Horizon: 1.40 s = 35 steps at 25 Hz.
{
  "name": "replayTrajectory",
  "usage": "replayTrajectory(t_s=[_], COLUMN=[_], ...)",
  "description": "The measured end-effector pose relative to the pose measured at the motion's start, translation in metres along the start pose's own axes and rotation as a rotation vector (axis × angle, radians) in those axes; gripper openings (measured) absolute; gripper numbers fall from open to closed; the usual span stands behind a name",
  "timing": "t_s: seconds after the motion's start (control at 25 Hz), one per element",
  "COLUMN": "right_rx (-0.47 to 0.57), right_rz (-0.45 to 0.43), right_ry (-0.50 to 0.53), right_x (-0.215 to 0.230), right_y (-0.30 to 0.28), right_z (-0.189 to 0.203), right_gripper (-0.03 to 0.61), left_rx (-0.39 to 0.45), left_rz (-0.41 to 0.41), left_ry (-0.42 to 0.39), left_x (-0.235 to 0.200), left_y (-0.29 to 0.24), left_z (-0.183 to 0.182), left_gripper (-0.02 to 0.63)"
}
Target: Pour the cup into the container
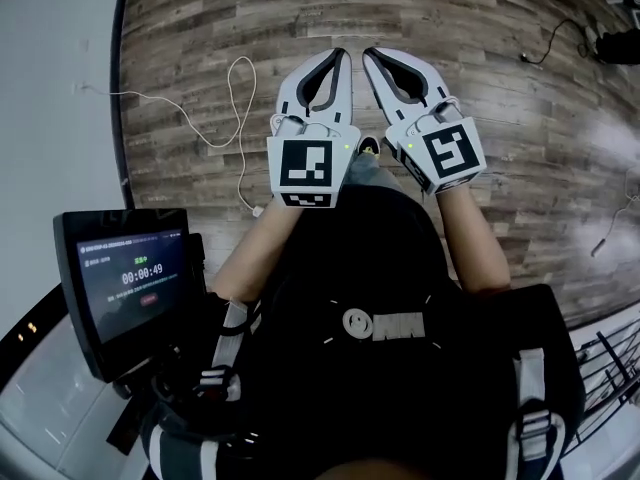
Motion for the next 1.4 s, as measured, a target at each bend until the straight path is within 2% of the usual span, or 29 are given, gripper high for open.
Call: replayTrajectory(t_s=[0.16, 0.56, 0.8, 1.08, 1.4], right_rx=[0.021, 0.058, 0.041, 0.085, 0.084], right_rz=[0.02, 0.029, 0.04, 0.019, 0.032], right_ry=[0.017, 0.055, 0.061, 0.088, 0.093], right_x=[-0.003, -0.008, -0.003, -0.005, -0.003], right_y=[-0.001, -0.007, -0.012, -0.018, -0.017], right_z=[-0.008, -0.005, -0.008, -0.007, -0.009], right_gripper=[0.008, 0.008, 0.008, 0.008, 0.008], left_rx=[0.04, 0.084, 0.093, 0.108, 0.115], left_rz=[0.02, 0.022, 0.014, 0.014, 0.024], left_ry=[-0.019, -0.021, -0.02, -0.016, -0.004], left_x=[-0.002, -0.009, -0.01, -0.012, -0.012], left_y=[0.003, 0.002, -0.002, -0.004, -0.006], left_z=[-0.011, -0.007, -0.006, -0.007, -0.008], left_gripper=[0.0, 0.0, 0.0, 0.0, 0.0])
Point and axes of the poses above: the fingertips, and each gripper's own axes: y backward along the fingers, x to its right, z out of its underside, the point moved 7 cm from there along y, backward along the fingers, and after that the axes turned 8 degrees about y, right-handed, at the moved point
